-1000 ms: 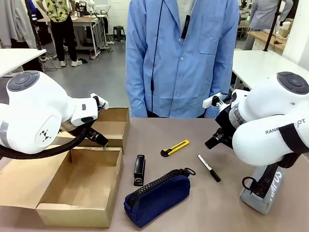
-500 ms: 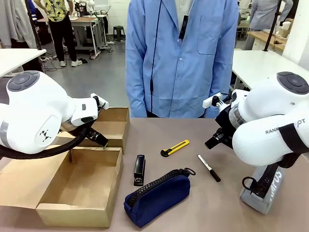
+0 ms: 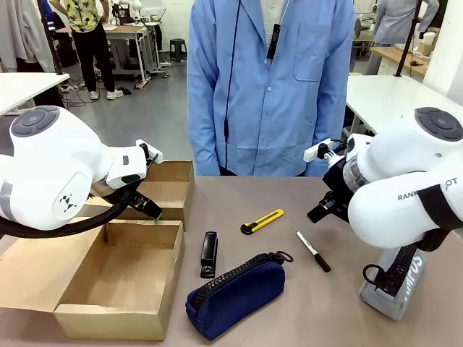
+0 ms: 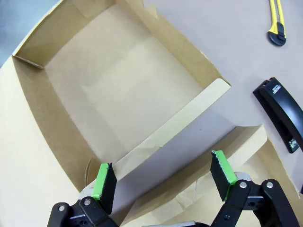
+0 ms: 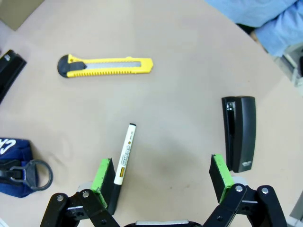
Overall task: Place items inside the box.
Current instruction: Pick up a Pencil pouch or Stapler and place it inside the Mailer Box closest to the robot.
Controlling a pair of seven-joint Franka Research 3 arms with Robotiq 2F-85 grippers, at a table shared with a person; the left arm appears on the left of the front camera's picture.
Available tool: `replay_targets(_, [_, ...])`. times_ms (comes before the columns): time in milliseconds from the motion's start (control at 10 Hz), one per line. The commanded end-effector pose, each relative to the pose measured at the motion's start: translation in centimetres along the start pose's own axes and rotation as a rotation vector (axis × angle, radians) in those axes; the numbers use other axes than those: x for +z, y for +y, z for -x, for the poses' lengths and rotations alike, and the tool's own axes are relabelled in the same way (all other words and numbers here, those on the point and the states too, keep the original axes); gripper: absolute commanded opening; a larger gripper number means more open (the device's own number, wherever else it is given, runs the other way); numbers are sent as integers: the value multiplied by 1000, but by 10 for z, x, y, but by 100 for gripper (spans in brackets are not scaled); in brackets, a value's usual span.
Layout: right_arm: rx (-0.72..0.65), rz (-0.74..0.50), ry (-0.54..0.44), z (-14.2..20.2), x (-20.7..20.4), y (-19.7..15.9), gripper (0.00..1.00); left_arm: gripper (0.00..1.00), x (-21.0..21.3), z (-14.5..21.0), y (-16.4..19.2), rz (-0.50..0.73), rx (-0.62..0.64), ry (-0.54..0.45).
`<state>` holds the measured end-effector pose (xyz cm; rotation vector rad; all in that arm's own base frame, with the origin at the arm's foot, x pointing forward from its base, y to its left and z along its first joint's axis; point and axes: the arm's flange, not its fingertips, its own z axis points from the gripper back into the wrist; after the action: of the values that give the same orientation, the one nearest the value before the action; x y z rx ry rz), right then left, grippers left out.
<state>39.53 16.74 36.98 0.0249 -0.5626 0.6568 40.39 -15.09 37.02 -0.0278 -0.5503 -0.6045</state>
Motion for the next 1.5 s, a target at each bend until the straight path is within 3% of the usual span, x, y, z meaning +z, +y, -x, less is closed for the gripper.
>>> replay_targets(0, [-1,0,0,0,0,0,100,100,0,0,0,0,0,0])
replay_targets(100, [0,0,0,0,0,0,100,100,21,-2,-9,32,-6,-36])
replay_targets(300, [-63,-103,-45,12,64,-18,100,100,93,-1,-29,181,-1,-93])
replay_targets(400, [-166,-118,-77,27,100,-27,100,100,131,4,-33,209,98,-91])
replay_targets(500, [-221,-130,-136,56,131,-42,100,100,163,24,-23,278,113,-98])
replay_targets(600, [-270,-93,-205,89,152,-62,100,100,187,49,-9,292,118,-171])
replay_targets(700, [-311,-180,-282,124,167,-84,100,100,205,75,17,303,227,-240])
replay_targets(800, [-385,-240,-279,164,175,-111,100,100,219,106,54,385,327,-278])
replay_targets(900, [-465,-359,-296,204,179,-144,100,100,227,137,93,468,451,-338])
replay_targets(1100, [-618,-732,-456,283,174,-216,100,100,217,201,174,639,731,-452])
replay_targets(1200, [-709,-861,-514,314,168,-237,100,100,201,231,204,744,852,-520])
replay_targets(1300, [-842,-949,-618,344,162,-253,100,100,170,246,189,841,955,-581])
replay_targets(1400, [-1002,-930,-672,358,155,-258,100,100,147,243,168,872,1052,-546])
